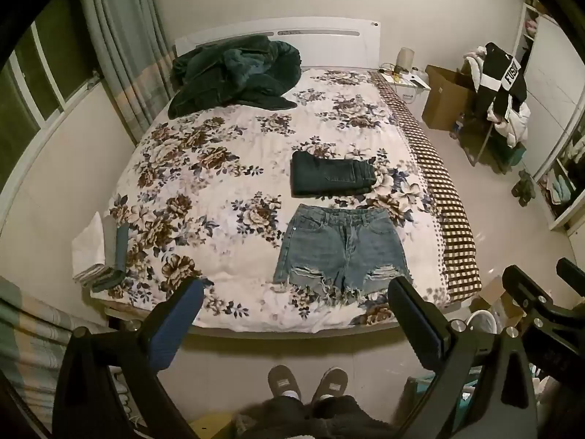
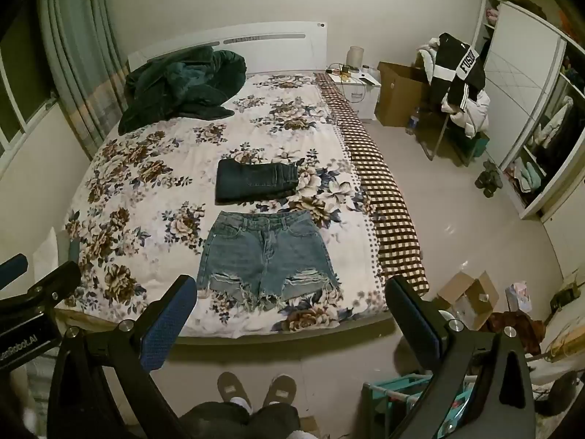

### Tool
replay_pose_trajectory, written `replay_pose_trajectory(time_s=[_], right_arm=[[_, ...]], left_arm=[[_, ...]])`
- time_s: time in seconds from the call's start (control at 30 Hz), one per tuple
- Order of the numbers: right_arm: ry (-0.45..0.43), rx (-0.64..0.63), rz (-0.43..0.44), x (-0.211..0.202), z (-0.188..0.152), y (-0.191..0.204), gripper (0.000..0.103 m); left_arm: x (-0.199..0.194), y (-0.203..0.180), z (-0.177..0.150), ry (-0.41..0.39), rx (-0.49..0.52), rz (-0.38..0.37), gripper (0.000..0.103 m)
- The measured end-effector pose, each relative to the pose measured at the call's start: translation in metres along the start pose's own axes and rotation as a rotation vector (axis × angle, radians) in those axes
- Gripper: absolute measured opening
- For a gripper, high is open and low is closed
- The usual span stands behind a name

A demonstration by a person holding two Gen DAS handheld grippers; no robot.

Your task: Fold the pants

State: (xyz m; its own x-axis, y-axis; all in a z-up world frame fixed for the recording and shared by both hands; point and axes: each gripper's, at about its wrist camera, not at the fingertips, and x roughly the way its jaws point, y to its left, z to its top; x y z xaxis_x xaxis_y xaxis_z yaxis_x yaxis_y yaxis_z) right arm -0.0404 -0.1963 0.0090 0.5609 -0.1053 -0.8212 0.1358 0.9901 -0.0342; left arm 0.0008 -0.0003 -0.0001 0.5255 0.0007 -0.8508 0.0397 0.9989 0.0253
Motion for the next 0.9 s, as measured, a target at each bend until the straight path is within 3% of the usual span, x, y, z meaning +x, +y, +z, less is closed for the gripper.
replay_pose_trajectory(time_s=[0.9], right_arm=[[0.003,-0.001,-0.002,-0.002,0.005,-0.001,0.103]], left_arm=[[-0.013,-0.011,0.013,-0.018,-0.004,0.009,0.103]])
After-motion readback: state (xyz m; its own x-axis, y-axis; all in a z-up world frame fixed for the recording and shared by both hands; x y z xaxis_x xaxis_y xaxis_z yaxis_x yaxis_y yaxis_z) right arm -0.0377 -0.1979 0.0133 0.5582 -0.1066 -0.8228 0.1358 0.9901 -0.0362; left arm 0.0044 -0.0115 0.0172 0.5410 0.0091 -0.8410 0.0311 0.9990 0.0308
